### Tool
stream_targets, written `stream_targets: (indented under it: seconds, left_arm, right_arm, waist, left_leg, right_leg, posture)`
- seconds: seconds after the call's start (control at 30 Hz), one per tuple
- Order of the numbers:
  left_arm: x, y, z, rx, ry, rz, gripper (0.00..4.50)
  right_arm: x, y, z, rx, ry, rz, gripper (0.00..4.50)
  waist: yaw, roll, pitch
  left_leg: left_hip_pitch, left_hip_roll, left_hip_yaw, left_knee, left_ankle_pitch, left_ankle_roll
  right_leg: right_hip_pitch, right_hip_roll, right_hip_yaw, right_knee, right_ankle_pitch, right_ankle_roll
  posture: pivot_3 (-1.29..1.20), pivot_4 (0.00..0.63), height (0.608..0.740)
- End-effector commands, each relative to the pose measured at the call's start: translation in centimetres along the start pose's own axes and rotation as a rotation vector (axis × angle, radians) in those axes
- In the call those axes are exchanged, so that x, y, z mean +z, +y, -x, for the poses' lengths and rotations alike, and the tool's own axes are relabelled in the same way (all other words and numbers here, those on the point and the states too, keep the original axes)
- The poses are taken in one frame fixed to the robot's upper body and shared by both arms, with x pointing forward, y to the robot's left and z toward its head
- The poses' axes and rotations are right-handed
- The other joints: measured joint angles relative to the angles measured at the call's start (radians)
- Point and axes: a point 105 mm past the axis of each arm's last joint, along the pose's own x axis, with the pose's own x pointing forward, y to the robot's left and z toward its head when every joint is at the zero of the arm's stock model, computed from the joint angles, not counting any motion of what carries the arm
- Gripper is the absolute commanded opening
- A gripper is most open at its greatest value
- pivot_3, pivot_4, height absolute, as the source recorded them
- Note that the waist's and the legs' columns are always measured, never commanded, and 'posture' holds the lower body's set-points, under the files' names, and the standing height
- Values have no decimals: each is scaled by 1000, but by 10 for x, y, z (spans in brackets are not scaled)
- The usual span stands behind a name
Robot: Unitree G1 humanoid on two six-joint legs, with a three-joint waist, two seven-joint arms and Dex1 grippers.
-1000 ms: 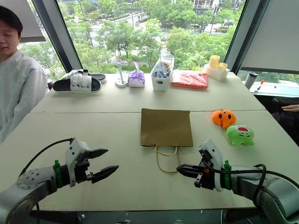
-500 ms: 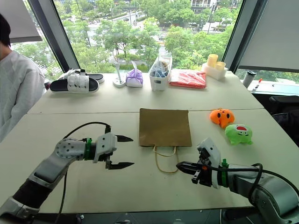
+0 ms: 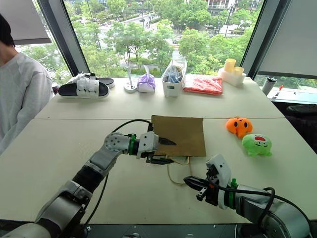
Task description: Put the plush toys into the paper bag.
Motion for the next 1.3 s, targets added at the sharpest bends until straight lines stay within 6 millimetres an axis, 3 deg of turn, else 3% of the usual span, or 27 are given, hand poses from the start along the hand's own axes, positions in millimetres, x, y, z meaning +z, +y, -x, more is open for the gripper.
stream_targets:
  seconds: [0.03,0.07,0.1,0.37,0.73,0.9,1.1,1.3]
  left_arm:
    - [8,4,-1,-14,-16,-53,772]
    - [9,4,-1,-10,-20,-53,268]
    - [10,6,-1,2,-26,-46,65]
    - [48,52,13,261,-219,212,65]
    - [65,53,17,285,-289,345,65]
    - [64,52,14,287,-281,347,65]
    - [74,57,13,310,-350,410,65]
    - [92,76,17,375,-474,530,65]
  right_arm:
    - [10,4,1,4,-42,40,0]
    - [10,4,1,4,-42,41,0]
    - [10,4,0,4,-47,45,0]
    - [32,-2,-23,-55,-161,118,0]
    - [63,-34,-56,-264,-314,145,0]
    - [72,-34,-65,-272,-361,123,0]
    - [64,-44,-81,-308,-328,114,0]
    - [51,-66,-104,-344,-257,127,0]
  waist:
    - [2,0,0]
    - [3,0,0]
    - [3,0,0]
    - [-3,0,0]
    - [-27,1,0]
    - [-27,1,-1]
    - [-28,1,-1]
    - [-38,1,-1]
  left_leg:
    - [0,0,0,0,0,0]
    - [0,0,0,0,0,0]
    - [0,0,0,0,0,0]
    - [0,0,-2,2,0,0]
    - [1,0,-3,2,1,-2]
    - [1,0,-3,2,1,-2]
    - [1,0,-3,2,2,-3]
    - [1,0,-3,2,2,-3]
  right_leg:
    - [0,0,0,0,0,0]
    - [0,0,0,0,0,0]
    - [0,0,0,0,0,0]
    - [1,1,0,1,0,2]
    - [1,2,0,2,0,2]
    - [0,2,0,3,0,2]
    - [0,2,1,3,0,2]
    - [0,2,1,4,0,2]
  posture:
    - [0,150,740]
    - [0,150,740]
    - [0,150,740]
    - [0,150,740]
    - [0,150,740]
    - [0,150,740]
    - [0,150,740]
    - [0,150,740]
